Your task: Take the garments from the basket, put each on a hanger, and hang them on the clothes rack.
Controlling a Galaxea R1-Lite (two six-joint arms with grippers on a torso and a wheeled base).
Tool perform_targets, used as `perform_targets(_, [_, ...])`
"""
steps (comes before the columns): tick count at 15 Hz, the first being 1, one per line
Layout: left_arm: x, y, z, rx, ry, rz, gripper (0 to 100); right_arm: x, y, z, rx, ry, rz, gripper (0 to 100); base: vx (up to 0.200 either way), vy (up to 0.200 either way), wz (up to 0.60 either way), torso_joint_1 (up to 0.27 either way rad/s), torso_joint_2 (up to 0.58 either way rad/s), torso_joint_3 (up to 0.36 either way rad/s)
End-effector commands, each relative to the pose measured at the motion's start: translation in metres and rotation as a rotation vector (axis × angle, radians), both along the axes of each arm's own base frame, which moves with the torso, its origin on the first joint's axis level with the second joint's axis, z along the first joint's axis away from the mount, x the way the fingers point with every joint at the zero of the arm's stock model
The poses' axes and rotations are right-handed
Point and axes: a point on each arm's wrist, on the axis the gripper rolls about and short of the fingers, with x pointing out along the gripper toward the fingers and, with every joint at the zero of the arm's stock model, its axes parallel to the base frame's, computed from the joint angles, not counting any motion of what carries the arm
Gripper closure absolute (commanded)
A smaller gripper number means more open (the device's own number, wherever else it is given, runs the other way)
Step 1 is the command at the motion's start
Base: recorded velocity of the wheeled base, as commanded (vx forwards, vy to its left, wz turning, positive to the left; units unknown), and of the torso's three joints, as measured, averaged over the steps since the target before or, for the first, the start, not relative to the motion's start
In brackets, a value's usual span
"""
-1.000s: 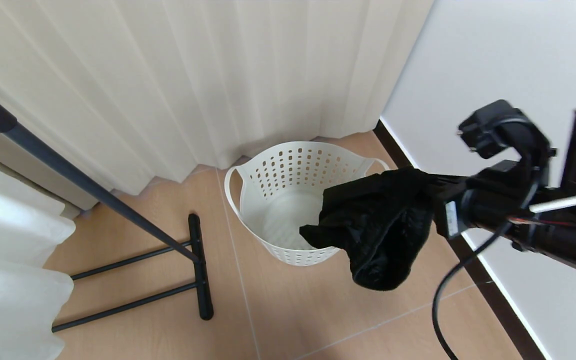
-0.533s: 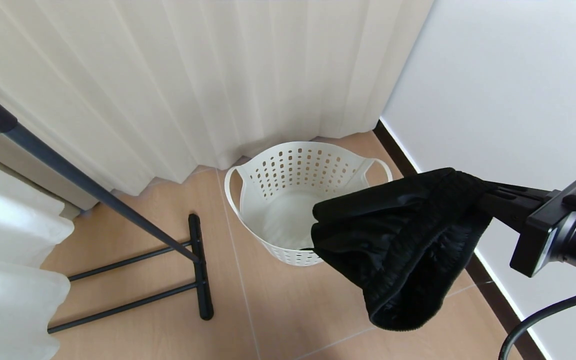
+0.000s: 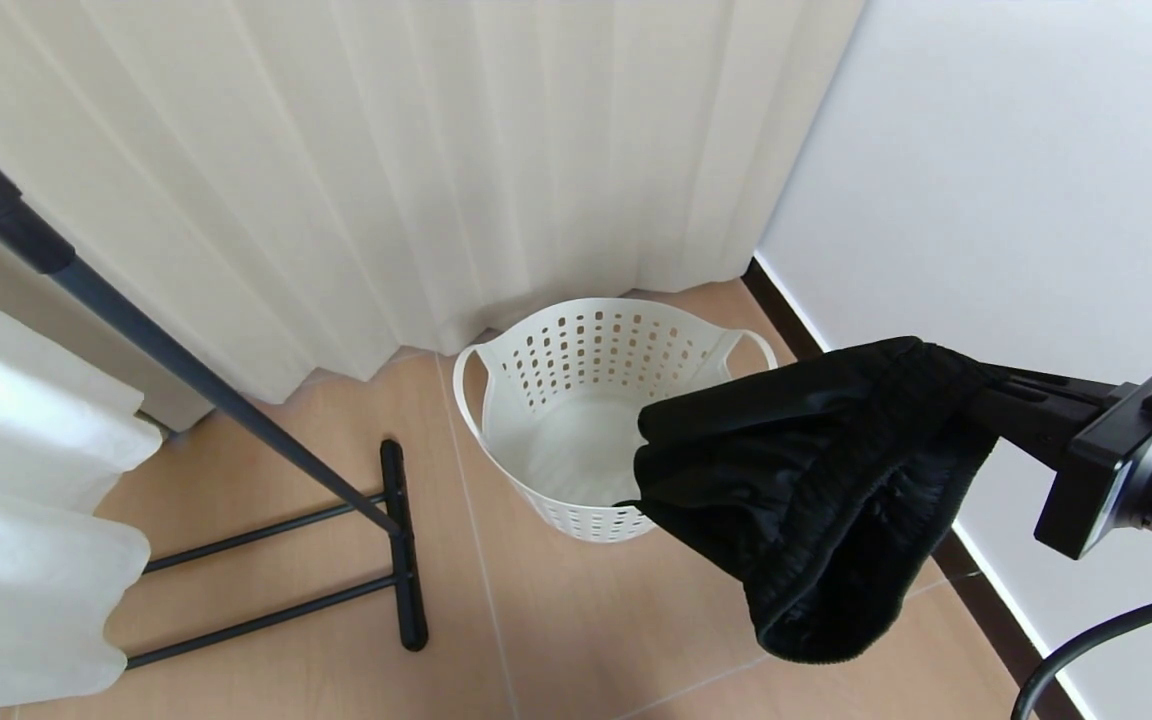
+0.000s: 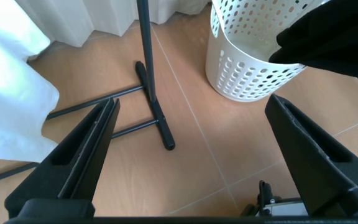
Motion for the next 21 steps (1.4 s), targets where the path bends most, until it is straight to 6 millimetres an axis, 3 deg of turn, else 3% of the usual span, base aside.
perform_targets(1, [0.0000,0.0000,0.0000,-0.001,0.000,-0.001,0,0.0003,0.0004,-0.0023,-0.005,0.007,0.003,100,0.000,0.000,0.00,-0.007,0.00,0.188])
perform_targets(7, [0.0000,0.0000,0.0000,-0.001,0.000,-0.001,0,0.0010,0.0000,-0.0076,-0.018,0.020,0.001,100,0.000,0.000,0.00,0.011,-0.07,0.134])
perform_targets(21, [0.0000,0.0000,0.0000,-0.001,0.000,0.001,0,0.0006,-0.0021,-0.0111,-0.048,0.017,-0.003,100,0.000,0.000,0.00,0.122,-0.46,-0.137])
